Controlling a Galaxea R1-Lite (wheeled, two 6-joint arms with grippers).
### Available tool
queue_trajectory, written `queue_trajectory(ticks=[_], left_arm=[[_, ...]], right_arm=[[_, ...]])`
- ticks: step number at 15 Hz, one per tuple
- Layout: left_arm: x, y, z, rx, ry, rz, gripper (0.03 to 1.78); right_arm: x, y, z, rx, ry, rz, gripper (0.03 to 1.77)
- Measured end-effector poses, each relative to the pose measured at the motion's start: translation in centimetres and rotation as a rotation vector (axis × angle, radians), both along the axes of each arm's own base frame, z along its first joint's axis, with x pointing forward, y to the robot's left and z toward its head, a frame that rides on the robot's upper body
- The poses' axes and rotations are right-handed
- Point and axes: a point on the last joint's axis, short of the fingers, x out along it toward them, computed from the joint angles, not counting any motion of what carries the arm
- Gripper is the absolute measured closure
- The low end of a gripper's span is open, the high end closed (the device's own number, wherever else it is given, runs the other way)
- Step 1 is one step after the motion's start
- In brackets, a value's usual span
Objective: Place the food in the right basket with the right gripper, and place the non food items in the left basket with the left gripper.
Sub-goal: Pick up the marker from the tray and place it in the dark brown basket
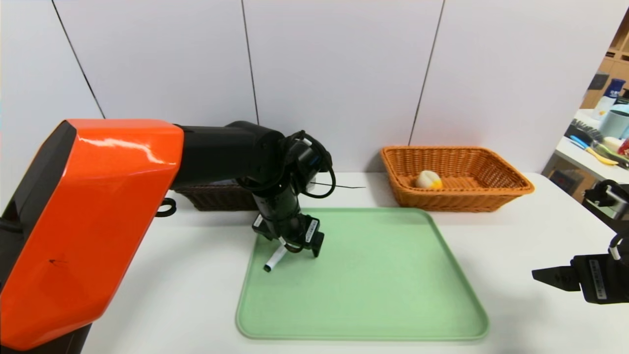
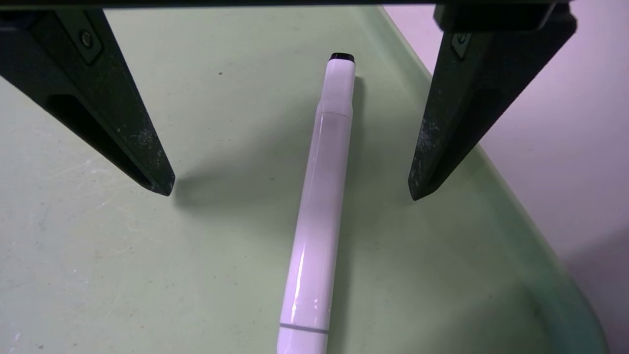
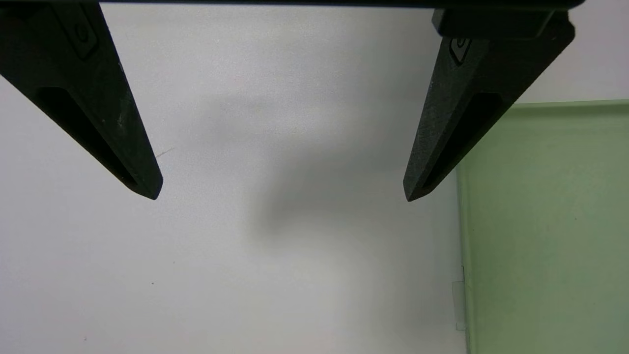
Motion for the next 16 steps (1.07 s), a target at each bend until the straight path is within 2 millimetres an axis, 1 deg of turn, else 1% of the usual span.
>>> queue_trajectory(ticks=[9, 16], left_arm=[[0.22, -0.11, -0.59, 0.01, 0.008, 0.002, 0.12], [0.34, -0.17, -0.67, 0.012, 0.006, 0.001, 0.12]], right_arm=[[-0.05, 0.0, -0.14, 0.0, 0.004, -0.001, 0.1], [0.03, 0.01, -0.19, 0.001, 0.006, 0.0, 0.1]])
